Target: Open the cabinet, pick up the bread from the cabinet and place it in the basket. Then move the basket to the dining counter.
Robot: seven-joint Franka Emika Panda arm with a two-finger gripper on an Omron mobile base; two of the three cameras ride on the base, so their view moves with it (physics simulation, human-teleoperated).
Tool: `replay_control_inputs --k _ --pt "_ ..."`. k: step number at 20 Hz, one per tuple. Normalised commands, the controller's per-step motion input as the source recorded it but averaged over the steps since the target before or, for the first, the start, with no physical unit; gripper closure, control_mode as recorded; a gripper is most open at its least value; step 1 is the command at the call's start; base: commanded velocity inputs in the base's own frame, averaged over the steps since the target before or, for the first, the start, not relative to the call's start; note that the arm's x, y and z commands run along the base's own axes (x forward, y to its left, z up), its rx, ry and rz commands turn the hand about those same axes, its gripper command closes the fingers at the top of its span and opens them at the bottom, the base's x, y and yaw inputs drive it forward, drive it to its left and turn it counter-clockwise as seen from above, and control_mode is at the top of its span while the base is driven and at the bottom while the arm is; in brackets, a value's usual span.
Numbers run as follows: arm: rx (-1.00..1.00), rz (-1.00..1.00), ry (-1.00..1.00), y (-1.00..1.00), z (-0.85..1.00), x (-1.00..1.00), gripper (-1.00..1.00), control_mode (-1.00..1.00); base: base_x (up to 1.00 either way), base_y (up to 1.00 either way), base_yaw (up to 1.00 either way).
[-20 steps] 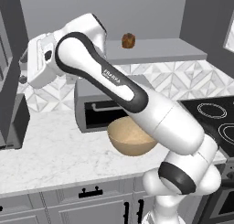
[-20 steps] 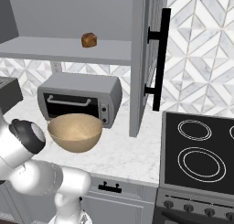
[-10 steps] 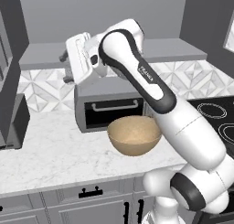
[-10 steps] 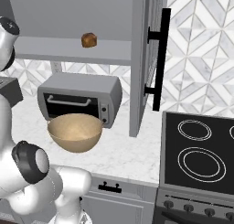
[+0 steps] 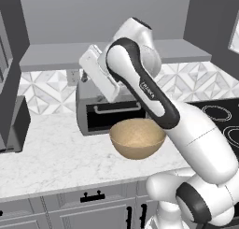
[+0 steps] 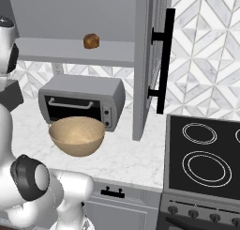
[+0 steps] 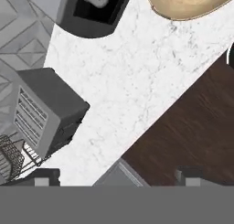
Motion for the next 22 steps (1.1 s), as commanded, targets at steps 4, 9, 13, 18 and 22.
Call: replay_control_inputs --k 4,9,13,18,22 --pt "-0.62 0.13 -0.16 -0.51 -0.24 0.04 -1.0 -1.0 0.0 0.0 0.0" --pt "-0.86 0.17 -0.36 -0.09 -0.38 0.04 -1.0 -1.0 0.0 0.0 0.0" --pt "-0.51 0.16 -0.35 -0.54 0.02 0.47 -1.0 -1.0 0.0 0.0 0.0" --pt "-0.41 0.14 -0.3 -0.78 0.06 0.25 -1.0 -1.0 0.0 0.0 0.0" --pt "-0.07 0.08 -0.14 -0.88 0.56 0.0 -1.0 -1.0 0.0 0.0 0.0"
